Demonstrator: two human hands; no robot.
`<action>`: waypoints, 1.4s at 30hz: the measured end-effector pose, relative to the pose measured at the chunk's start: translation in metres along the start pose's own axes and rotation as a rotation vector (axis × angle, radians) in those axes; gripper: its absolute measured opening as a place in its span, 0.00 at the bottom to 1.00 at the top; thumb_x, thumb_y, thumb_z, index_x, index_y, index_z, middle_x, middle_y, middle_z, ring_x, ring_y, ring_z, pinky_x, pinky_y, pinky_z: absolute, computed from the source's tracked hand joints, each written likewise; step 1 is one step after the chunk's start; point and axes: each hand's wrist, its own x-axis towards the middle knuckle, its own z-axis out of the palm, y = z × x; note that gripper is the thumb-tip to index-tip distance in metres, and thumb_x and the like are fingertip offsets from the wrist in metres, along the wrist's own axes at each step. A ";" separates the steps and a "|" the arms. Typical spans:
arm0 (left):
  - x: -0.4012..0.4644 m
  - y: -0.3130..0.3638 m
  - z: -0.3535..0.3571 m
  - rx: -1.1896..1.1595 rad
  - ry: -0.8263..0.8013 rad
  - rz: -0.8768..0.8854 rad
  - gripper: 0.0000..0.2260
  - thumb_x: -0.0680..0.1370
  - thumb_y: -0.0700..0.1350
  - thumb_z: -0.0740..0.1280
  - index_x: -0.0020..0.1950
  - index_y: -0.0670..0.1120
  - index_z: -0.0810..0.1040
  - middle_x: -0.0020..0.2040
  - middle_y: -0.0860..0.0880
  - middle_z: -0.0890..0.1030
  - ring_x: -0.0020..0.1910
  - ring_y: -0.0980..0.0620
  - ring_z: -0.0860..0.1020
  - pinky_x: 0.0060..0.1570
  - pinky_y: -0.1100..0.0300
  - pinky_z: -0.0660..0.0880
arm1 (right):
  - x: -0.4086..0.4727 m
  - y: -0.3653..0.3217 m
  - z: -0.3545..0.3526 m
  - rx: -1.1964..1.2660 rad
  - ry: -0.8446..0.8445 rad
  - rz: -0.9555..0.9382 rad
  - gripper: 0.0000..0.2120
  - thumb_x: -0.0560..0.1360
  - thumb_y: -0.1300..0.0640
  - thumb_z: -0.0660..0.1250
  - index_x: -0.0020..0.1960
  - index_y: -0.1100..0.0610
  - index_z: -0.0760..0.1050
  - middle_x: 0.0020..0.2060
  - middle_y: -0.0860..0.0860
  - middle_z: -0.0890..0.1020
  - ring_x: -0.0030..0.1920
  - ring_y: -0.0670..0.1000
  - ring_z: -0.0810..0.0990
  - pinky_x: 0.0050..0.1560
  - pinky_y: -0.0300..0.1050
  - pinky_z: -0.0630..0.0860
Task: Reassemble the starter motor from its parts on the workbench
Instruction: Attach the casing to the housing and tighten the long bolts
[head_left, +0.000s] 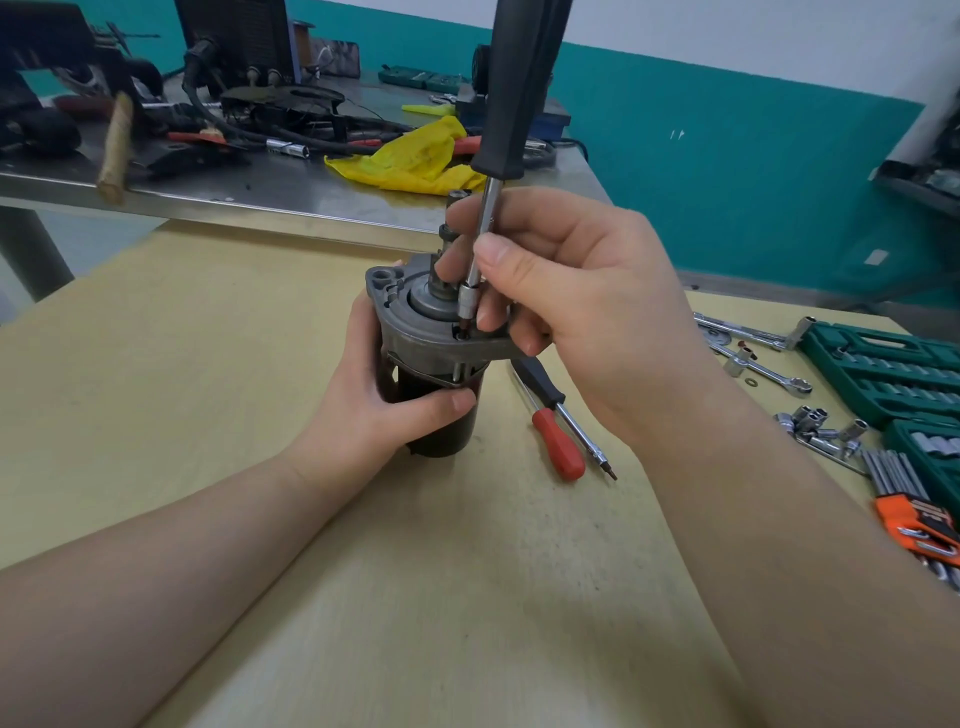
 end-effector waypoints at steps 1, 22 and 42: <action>0.000 0.000 0.000 0.003 -0.002 0.001 0.43 0.69 0.50 0.83 0.79 0.59 0.65 0.74 0.52 0.78 0.74 0.47 0.76 0.72 0.42 0.72 | 0.000 0.000 0.000 -0.002 -0.003 0.004 0.10 0.82 0.63 0.65 0.58 0.54 0.82 0.44 0.52 0.88 0.35 0.49 0.80 0.29 0.38 0.73; 0.001 -0.006 0.001 -0.057 0.018 0.004 0.39 0.73 0.63 0.80 0.80 0.60 0.67 0.76 0.48 0.75 0.77 0.44 0.73 0.75 0.39 0.68 | 0.002 0.003 0.001 -0.063 0.045 0.008 0.04 0.78 0.56 0.73 0.52 0.53 0.81 0.41 0.52 0.88 0.33 0.46 0.81 0.29 0.38 0.74; 0.001 -0.003 0.003 -0.047 0.002 0.029 0.41 0.74 0.64 0.79 0.81 0.55 0.64 0.76 0.50 0.76 0.76 0.48 0.74 0.72 0.50 0.70 | 0.001 0.001 0.001 0.021 0.018 -0.014 0.08 0.83 0.62 0.66 0.57 0.52 0.82 0.41 0.50 0.87 0.34 0.47 0.80 0.28 0.37 0.72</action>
